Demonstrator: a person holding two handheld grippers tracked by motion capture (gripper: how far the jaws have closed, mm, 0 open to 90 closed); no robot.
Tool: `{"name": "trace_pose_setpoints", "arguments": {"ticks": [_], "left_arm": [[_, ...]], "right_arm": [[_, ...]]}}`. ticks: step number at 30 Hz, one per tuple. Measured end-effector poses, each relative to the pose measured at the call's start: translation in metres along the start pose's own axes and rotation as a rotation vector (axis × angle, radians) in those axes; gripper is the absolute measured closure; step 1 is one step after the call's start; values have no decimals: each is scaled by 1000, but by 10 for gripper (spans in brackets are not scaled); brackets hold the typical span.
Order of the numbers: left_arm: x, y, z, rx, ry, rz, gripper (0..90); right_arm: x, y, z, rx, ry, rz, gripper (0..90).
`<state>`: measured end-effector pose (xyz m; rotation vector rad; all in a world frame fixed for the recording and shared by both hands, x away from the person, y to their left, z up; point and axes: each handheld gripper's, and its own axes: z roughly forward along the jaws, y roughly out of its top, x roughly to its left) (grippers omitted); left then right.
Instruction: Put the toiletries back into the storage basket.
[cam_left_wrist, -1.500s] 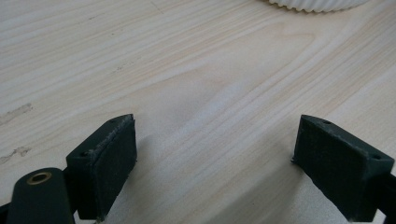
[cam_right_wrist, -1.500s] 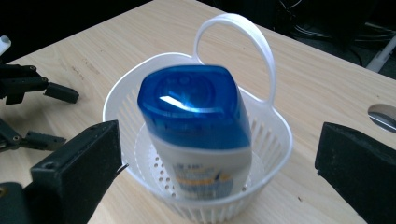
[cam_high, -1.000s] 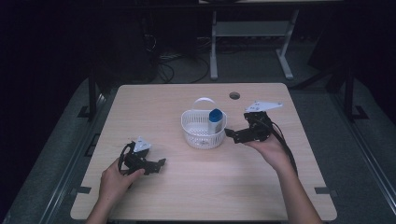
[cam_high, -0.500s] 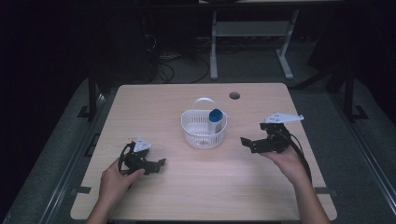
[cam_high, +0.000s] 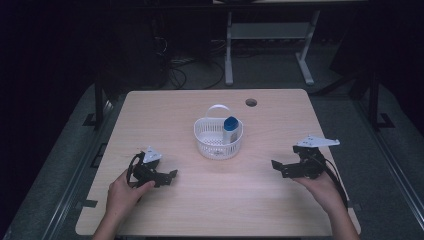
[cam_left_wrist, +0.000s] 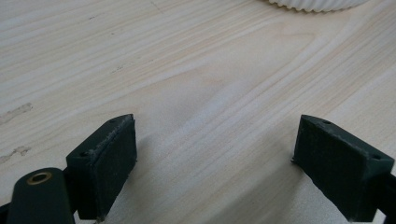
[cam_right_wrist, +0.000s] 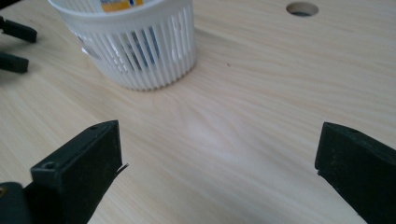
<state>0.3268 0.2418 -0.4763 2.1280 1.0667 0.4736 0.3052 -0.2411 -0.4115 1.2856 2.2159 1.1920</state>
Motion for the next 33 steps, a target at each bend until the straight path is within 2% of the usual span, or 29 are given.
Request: {"name": "trace_pose_setpoints", "arguments": {"ticks": [5,7,12,19,20,23,24,26,33], "left_arm": [[0,0,0,0,0,1,127],[0,0,0,0,0,1,127],[0,0,0,1,1,2,127],[0,0,-1,3,1,5,127],[0,0,-1,3,0,4,127],[0,-1,-1,2,-1,4,127],[0,-1,-1,1,-2,4,127],[0,-1,-1,1,-2,4,127],[0,-1,-1,1,-1,5,127]], "right_arm": [[-6,-19,-5,28,-17,17,4],[-7,-21,-6,30,-20,19,4],[-14,-39,-9,78,-60,10,4],[-20,-57,-8,87,-50,40,4],[-21,-63,-4,113,-63,19,4],[-21,-68,0,145,-79,-3,4],[-22,-72,3,170,-86,-17,4],[-23,-74,5,177,-92,-33,4],[-25,-78,6,176,-101,-35,4]]}}
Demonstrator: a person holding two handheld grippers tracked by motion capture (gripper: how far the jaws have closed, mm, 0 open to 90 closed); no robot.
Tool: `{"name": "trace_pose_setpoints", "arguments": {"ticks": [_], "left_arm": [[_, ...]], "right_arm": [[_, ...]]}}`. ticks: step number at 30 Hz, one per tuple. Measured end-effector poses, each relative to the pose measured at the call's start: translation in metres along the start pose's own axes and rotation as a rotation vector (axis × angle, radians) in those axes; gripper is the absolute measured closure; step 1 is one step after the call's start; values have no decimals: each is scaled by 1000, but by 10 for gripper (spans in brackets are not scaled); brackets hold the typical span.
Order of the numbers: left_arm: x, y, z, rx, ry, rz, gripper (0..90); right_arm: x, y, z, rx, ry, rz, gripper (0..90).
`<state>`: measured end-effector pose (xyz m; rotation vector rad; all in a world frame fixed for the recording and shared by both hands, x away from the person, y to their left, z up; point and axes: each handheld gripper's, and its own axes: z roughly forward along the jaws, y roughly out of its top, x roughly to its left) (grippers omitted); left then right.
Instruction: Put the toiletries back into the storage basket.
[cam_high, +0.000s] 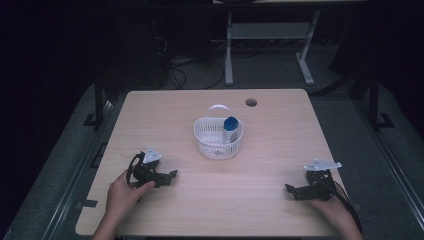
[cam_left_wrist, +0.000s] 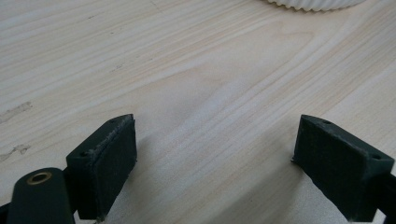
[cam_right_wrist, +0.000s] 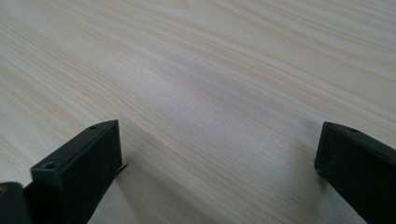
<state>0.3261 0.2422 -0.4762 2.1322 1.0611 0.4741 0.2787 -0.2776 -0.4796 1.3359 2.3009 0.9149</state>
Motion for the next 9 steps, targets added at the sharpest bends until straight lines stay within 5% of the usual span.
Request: {"name": "trace_pose_setpoints", "arguments": {"ticks": [9], "left_arm": [[0,0,0,-2,0,-3,127]], "right_arm": [[0,-4,1,-38,-11,-3,4]]}}
